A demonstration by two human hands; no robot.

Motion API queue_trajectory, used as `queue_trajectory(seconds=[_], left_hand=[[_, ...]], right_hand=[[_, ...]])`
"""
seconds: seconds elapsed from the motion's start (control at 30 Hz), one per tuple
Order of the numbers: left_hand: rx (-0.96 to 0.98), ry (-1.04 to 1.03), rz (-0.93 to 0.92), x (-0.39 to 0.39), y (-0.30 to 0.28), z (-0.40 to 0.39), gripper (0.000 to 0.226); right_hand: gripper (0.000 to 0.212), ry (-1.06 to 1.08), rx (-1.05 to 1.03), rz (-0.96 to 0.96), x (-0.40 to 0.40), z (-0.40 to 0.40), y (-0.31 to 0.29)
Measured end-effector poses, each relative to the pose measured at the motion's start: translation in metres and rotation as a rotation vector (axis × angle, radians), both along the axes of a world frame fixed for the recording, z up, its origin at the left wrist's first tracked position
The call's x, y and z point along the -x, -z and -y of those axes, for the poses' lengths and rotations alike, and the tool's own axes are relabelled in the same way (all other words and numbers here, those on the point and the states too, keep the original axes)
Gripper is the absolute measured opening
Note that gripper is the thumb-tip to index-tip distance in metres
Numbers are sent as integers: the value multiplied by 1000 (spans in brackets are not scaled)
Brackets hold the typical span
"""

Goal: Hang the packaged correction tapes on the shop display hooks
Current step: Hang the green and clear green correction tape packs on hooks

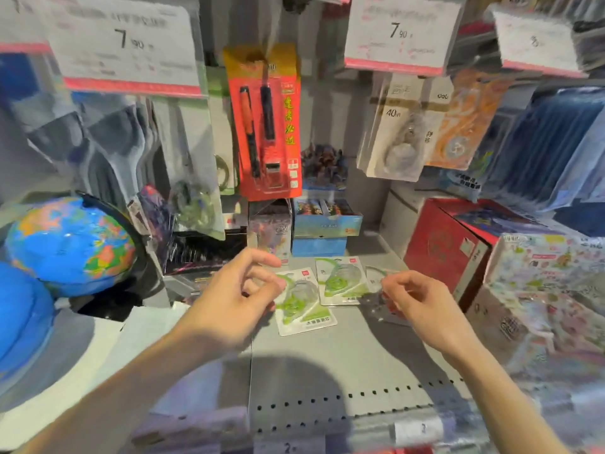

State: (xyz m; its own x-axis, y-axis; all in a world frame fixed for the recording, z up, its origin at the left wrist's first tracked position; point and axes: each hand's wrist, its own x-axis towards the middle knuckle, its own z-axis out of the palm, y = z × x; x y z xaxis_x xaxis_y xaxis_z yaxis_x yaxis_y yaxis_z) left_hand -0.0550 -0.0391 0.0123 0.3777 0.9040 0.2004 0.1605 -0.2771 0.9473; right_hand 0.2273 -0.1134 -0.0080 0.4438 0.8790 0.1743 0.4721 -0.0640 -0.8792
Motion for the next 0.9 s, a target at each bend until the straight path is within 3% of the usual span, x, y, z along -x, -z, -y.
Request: queue_trajectory(seconds=[0.23, 0.4, 0.53, 0.73, 0.9], left_hand=[[-138, 104, -442, -68, 27, -50, 19], [-127, 114, -657, -119, 40, -87, 41], [-200, 90, -866, -137, 57, -106, 51], [-204, 86, -759, -141, 71, -108, 44], [-179, 96, -668, -139, 70, -107, 42]], right_hand=[[21, 32, 105, 186, -24, -53, 27], [19, 42, 232, 287, -40, -81, 34], [31, -38, 289, 328, -47, -96, 34], [22, -108, 383, 363, -48, -115, 38], [19, -76, 379, 169, -49, -118, 41]])
